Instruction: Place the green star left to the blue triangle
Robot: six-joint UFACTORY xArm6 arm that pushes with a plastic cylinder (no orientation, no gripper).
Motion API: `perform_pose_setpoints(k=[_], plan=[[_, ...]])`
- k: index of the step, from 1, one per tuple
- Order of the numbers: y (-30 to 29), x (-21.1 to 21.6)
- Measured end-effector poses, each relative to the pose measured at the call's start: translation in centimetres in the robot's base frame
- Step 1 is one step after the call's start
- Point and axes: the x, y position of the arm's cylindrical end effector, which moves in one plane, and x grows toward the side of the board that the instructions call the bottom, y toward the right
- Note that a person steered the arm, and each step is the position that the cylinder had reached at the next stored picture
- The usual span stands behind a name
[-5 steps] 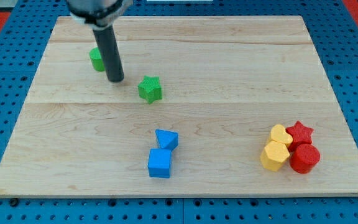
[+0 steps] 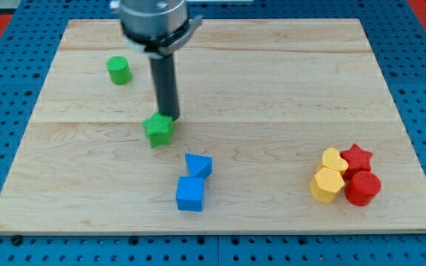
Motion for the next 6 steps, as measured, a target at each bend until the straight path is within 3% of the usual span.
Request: perform_pose_setpoints(k=[1,3,6], plan=[[-2.4,2.5],[-6.1,-0.3],[-3.9,6.9]])
